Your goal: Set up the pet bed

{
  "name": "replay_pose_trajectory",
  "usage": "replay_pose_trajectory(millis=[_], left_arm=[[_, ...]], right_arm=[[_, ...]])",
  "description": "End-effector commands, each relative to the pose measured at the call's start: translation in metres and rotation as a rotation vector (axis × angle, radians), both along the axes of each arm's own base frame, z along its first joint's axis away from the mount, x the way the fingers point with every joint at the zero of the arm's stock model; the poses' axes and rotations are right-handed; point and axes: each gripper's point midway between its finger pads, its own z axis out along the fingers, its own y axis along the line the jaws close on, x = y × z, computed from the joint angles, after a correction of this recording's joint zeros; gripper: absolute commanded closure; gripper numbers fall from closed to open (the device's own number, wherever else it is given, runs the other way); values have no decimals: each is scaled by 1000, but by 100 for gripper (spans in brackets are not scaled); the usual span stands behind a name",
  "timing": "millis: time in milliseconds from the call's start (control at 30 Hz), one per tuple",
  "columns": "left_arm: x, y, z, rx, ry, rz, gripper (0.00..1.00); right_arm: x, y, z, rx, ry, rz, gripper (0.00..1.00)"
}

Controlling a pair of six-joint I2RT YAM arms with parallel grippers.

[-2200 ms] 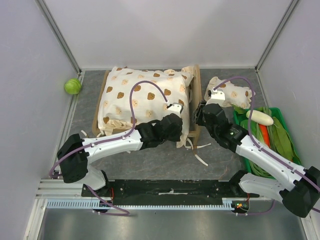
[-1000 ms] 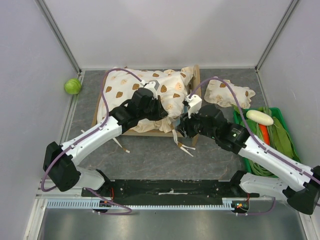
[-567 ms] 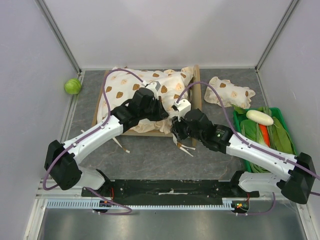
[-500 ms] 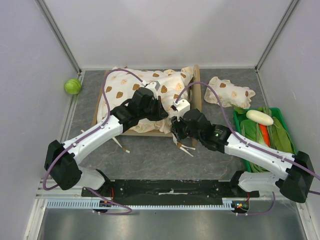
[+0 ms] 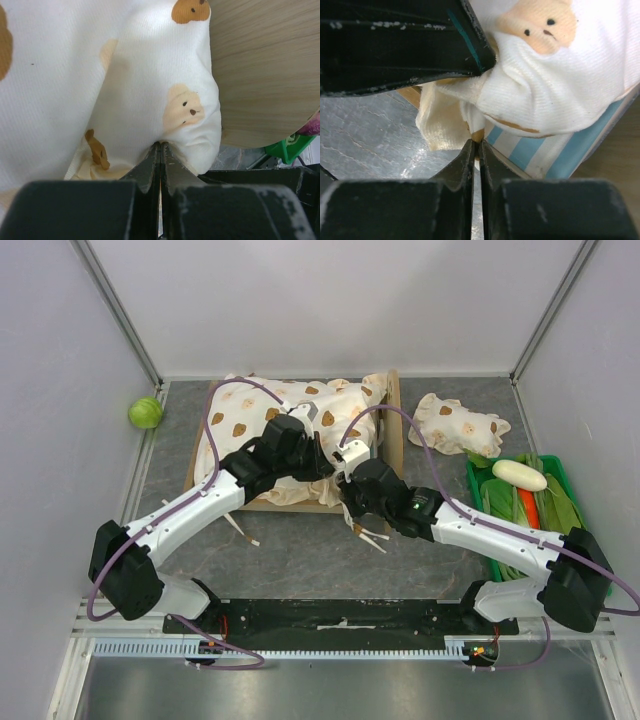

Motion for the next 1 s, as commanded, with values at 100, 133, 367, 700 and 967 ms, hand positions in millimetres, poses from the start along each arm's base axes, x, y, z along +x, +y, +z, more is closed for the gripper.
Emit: replay_pose_trajectory(millis=[100, 133, 367, 700, 967], left_arm=[[6, 5, 15, -29, -50, 9, 98], [6, 5, 16, -28, -51, 9, 98], [8, 8, 12, -20, -47, 9, 98], [7, 6, 10, -25, -38, -10, 98], [6, 4, 13, -32, -41, -28, 98]], right_arm=[[4, 3, 21, 44, -47, 5, 99], [2, 3, 22, 46, -47, 15, 100], [-18, -1, 41, 55, -41, 110, 100], [17, -49, 78, -137, -164, -133, 100], [51, -59, 134, -289, -329, -195, 98]])
